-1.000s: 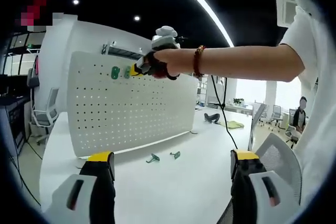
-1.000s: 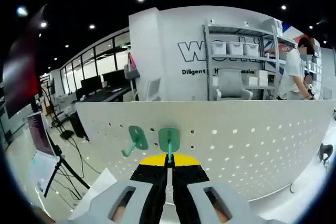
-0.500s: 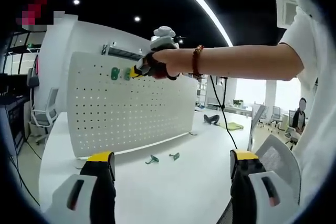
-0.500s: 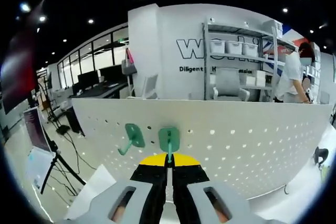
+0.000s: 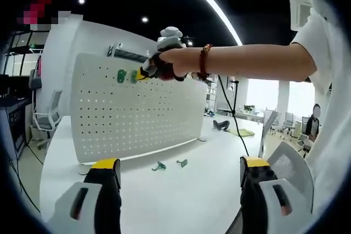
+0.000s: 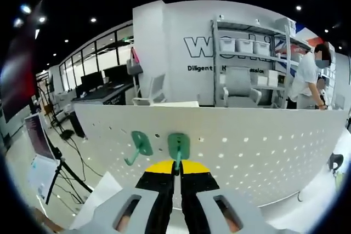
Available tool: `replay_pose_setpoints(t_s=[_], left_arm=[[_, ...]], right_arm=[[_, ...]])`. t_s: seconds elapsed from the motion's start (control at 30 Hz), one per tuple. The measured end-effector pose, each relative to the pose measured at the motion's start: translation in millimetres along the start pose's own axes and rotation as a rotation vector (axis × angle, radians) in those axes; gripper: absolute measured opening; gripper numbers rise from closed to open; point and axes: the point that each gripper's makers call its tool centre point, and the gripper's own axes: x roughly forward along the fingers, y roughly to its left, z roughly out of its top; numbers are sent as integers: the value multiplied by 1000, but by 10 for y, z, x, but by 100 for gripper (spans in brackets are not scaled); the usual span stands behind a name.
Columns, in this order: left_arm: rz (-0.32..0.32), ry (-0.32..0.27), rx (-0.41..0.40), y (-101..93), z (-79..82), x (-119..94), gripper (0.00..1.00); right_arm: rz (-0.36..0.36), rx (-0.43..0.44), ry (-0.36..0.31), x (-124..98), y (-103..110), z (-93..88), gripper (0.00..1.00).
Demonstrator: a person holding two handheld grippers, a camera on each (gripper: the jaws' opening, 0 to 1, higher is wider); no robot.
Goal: Insert the hook assembly into the mounting plate slot until the hook locks in place.
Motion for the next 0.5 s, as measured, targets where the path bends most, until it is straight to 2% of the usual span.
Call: replay_pose_setpoints(t_s=[0.27, 0.33, 0.5], left_arm=[[2, 0, -1, 8, 5, -1, 92], [6, 0, -3, 16, 0, -10, 92], [13, 0, -8, 28, -6, -30, 92]], right_arm=[[26, -21, -3, 45, 66, -41, 6], [21, -55, -10, 55, 66, -38, 7], [35, -77, -31, 59, 84, -16, 13]])
